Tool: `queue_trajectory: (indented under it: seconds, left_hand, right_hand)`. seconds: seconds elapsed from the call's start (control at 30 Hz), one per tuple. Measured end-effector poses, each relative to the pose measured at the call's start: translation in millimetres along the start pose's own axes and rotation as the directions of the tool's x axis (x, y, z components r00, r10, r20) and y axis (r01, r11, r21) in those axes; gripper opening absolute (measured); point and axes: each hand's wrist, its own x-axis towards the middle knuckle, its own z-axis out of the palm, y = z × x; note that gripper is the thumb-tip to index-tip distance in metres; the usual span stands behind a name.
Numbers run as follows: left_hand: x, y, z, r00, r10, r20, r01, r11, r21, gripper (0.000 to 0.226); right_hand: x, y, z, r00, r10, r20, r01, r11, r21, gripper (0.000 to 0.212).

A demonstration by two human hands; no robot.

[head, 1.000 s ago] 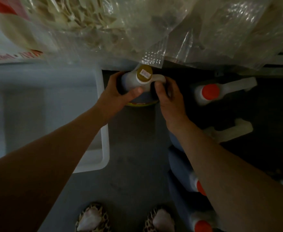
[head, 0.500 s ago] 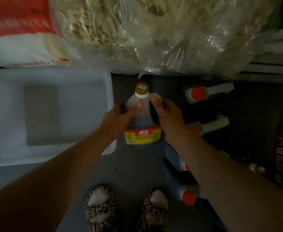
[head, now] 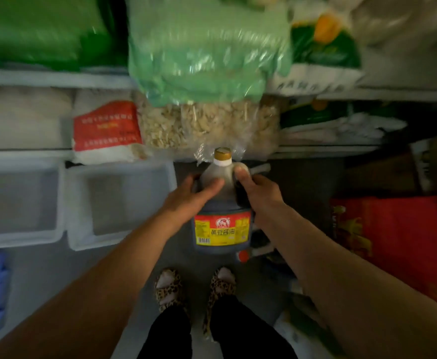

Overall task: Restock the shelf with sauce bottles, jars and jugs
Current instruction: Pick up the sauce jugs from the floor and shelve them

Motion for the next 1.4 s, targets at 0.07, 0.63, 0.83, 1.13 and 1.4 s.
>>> queue_trajectory:
  seconds: [0.07, 0.63, 0.83, 1.13, 1.4]
  left_hand:
    - [-37.8, 46.4, -12.4, 0.996, 0.087, 0.017, -0.087, 0.996, 0.033, 0.091]
    - [-278.7, 451.1, -7.4, 0.644, 0.765, -0.006, -0.682, 0.578, 0.448, 0.084]
    - [-285.9, 552.7, 32.5, 0.575, 0.810, -0.114, -0.726, 0.570, 0.385, 0.089]
    - [-235.0, 666.0, 61.3, 0.544, 0.801, -0.252, -0.730, 0.599, 0.328, 0.108]
    - [-176.6, 702.4, 80.0, 0.515, 0.808, -0.288, -0.614, 0.581, 0.534, 0.098]
  right_hand:
    - [-45.9, -35.7, -30.7, 0.998, -0.048, -0.036, 0.049, 0.998, 0.039, 0.044]
    - [-277.4, -299.2, -324.6, 0.870, -0.438, -0.225, 0.492, 0.794, 0.357, 0.063]
    - [-272.4, -366.8, -419.5, 0.738, -0.609, -0.292, 0.675, 0.662, 0.326, 0.058]
    - [-223.9, -464.7, -491.6, 0.700, -0.664, -0.262, 0.713, 0.637, 0.292, 0.050]
    - [-133.9, -495.6, -509.8, 0.623, -0.717, -0.312, 0.782, 0.557, 0.280, 0.060]
